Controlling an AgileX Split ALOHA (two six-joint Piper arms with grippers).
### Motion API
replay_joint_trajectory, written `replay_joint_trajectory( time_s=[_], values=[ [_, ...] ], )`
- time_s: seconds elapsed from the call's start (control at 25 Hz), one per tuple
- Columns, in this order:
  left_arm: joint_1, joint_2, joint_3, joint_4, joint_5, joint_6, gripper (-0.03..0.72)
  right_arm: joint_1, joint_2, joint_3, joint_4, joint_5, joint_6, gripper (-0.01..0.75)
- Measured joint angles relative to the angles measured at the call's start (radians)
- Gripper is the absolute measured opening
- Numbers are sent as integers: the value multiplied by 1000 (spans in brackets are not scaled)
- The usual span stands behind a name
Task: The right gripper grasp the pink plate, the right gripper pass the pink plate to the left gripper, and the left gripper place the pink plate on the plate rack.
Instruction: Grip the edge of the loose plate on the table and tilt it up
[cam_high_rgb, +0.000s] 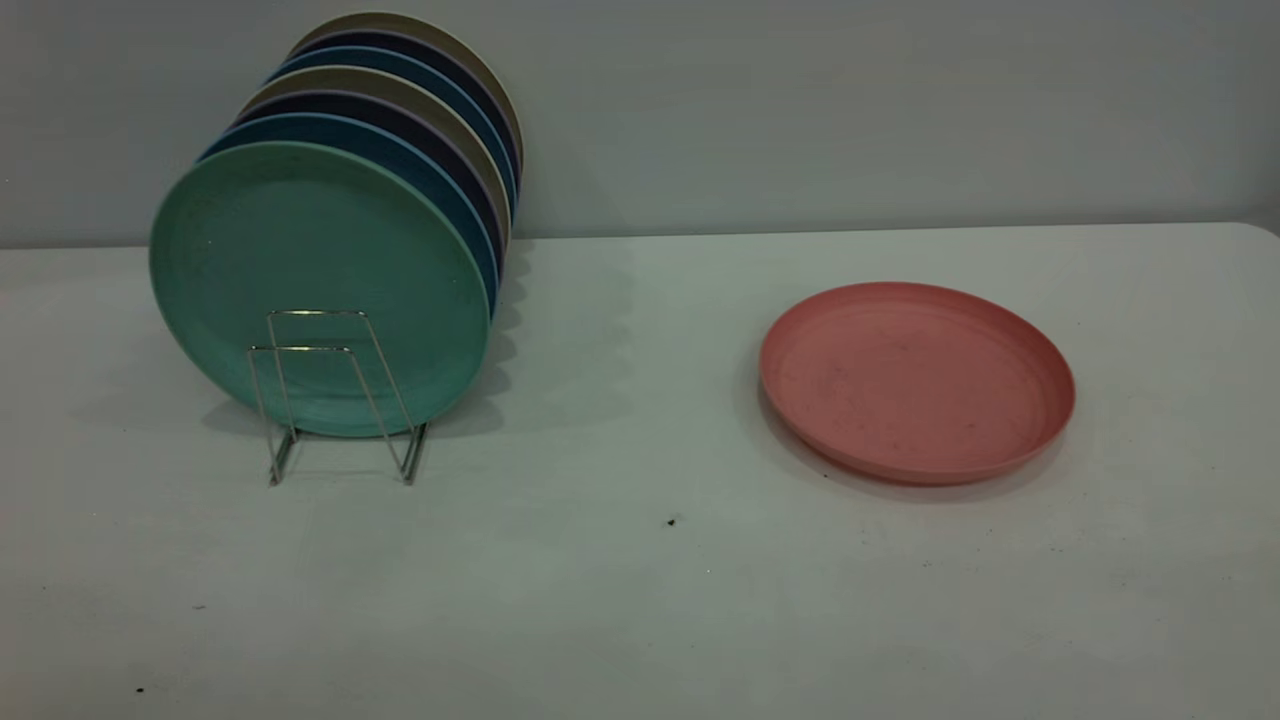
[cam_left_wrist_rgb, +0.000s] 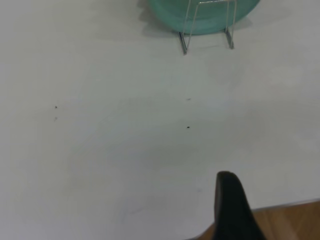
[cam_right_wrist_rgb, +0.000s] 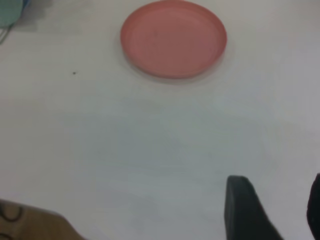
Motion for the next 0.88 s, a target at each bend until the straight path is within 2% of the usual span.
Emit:
replay_joint_trajectory(
  time_s=[0.2,0.32,0.52,0.68,0.88],
  values=[
    [0,151,-51,2,-40,-23,501,0,126,-16,56,-63,0,344],
    [0,328,-93,3,-115,-23,548,0,272,-37,82,-140,0,385],
    [0,645,-209,2,-242,11,567,0,547,-111,111,-220,-17,457],
    [0,869,-305,1,-306,51,567,0,751,-163,160,-303,-116,478],
    [0,1117,-378,-26,-405,88,567,0,988,-173,327,-450,-279,481]
  ],
)
